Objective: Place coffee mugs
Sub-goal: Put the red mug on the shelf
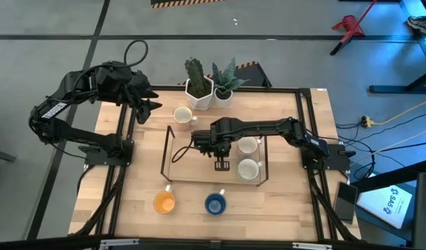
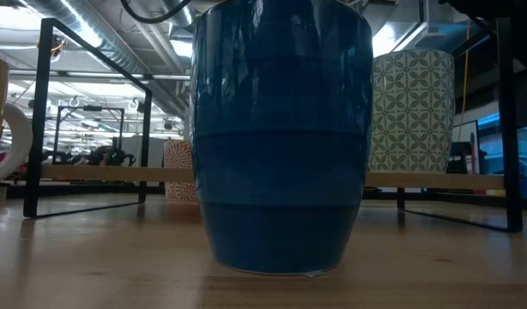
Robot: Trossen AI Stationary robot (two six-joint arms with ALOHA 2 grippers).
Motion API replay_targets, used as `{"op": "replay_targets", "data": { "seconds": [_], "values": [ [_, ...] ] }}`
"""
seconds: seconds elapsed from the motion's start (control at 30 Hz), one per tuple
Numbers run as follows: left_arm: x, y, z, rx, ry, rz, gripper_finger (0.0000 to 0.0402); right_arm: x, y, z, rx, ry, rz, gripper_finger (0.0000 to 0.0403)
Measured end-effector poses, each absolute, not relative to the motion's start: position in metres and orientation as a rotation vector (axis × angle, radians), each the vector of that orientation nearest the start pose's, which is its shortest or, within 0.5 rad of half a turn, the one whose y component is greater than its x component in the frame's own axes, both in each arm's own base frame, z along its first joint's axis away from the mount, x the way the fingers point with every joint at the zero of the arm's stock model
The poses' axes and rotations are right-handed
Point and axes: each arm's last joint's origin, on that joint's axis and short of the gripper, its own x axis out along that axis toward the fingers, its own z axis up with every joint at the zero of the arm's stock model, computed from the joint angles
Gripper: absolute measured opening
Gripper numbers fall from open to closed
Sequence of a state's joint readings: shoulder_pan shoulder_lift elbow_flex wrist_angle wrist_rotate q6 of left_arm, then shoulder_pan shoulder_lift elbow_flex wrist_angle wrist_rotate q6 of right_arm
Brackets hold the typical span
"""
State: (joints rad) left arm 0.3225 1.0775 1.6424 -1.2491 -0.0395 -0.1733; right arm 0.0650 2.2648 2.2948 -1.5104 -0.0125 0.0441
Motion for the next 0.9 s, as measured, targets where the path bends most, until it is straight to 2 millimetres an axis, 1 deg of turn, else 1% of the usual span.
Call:
{"op": "replay_targets", "data": {
  "seconds": [0.2, 0.47, 0.73, 0.9],
  "values": [
    [0.1369, 0.0470, 0.4568, -0.261, 0.650, 0.406, 0.0194, 0.4393, 0.0290, 0.2773, -0.002, 1.487, 0.037, 0.0000],
    [0.1369, 0.0469, 0.4568, -0.262, 0.650, 0.406, 0.0194, 0.4424, 0.0290, 0.2718, -0.020, 1.490, 0.042, 0.0004],
    [0.1369, 0.0469, 0.4568, -0.261, 0.650, 0.406, 0.0194, 0.4422, 0.0289, 0.2715, -0.025, 1.494, 0.043, 0.0030],
    [0.1369, 0.0469, 0.4568, -0.261, 0.650, 0.406, 0.0194, 0.4422, 0.0290, 0.2716, -0.027, 1.493, 0.042, 0.0056]
  ]
}}
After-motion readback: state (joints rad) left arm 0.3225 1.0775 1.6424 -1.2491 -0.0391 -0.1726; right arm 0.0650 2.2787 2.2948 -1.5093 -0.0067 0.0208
